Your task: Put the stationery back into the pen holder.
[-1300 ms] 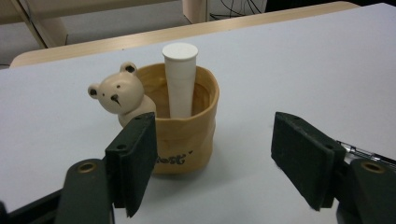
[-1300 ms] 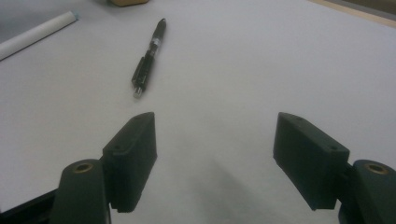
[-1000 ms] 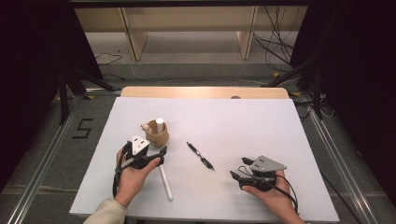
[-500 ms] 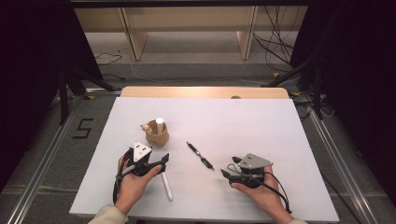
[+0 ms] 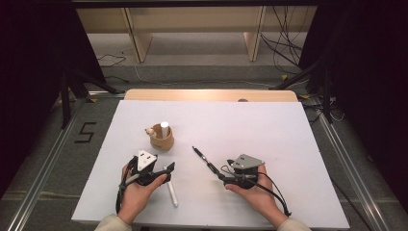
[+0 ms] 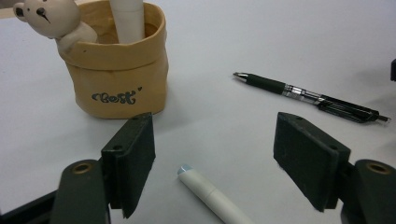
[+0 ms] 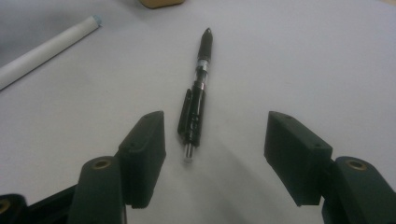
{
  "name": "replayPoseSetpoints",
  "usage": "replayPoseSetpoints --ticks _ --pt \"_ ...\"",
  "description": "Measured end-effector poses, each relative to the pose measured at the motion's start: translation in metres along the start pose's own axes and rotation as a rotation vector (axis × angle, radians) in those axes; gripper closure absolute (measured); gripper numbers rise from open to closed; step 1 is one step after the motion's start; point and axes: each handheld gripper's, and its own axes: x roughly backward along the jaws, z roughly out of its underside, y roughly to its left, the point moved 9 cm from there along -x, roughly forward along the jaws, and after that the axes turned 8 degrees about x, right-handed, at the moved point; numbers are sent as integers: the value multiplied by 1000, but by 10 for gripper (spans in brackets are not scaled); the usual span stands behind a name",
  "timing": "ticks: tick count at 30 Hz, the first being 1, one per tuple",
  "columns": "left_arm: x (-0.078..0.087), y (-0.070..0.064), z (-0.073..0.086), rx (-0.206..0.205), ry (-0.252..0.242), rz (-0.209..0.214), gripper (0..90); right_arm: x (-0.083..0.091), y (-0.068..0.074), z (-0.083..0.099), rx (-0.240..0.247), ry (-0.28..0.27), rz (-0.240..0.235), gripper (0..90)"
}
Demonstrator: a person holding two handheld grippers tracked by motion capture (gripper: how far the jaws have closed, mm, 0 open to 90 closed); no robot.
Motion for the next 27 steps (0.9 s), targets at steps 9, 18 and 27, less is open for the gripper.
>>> replayPoseSetpoints --ticks 9,18,27 --pt "1 -2 5 0 7 8 293 -13 5 -8 5 2 -5 419" --pt "1 -4 7 -4 14 11 294 -23 9 -17 -1 9 -1 446" --pt "0 -4 8 -3 19 13 294 -34 11 -23 7 34 2 480"
